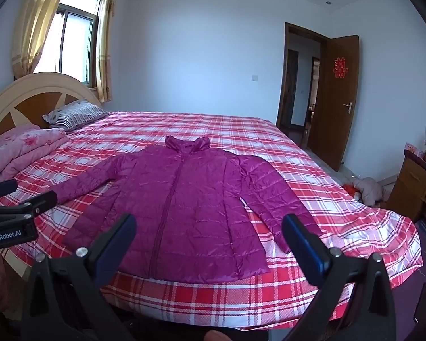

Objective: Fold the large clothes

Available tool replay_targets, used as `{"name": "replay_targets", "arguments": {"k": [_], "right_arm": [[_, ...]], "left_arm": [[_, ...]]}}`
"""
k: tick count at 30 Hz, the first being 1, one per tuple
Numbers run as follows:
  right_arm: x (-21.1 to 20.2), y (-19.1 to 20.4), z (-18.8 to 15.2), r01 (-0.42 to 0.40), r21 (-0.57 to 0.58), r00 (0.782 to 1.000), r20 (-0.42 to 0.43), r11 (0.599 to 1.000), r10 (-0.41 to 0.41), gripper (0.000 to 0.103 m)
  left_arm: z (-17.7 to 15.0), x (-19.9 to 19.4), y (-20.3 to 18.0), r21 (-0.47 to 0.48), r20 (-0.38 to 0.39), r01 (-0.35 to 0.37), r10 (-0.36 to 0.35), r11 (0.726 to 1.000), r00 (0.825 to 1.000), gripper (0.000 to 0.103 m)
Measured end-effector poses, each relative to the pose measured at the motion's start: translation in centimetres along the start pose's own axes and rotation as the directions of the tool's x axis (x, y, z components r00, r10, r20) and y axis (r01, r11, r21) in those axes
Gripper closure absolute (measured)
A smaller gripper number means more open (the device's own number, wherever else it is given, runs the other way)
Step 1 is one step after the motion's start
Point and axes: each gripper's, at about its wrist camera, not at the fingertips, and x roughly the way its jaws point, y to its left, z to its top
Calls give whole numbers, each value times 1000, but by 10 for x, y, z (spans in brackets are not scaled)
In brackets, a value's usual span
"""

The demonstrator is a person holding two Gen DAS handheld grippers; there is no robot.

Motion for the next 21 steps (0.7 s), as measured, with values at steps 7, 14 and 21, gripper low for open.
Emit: {"name": "replay_targets", "arguments": {"k": [7, 14, 21], "right_arm": [[4, 2, -1, -4, -2, 1000, -19, 1000, 4, 0], [6, 0, -1, -11, 5, 999, -31, 1000, 12, 0], [6, 2, -2, -7, 3, 999, -34, 1000, 7, 0]], "left_arm": [[-3, 3, -2, 9, -4, 0, 0, 1000, 1000, 1], [-3, 4, -2, 8, -5, -1, 1, 1000, 1000, 1], [-4, 5, 0, 8, -4, -3, 3, 1000, 1000, 1]]}}
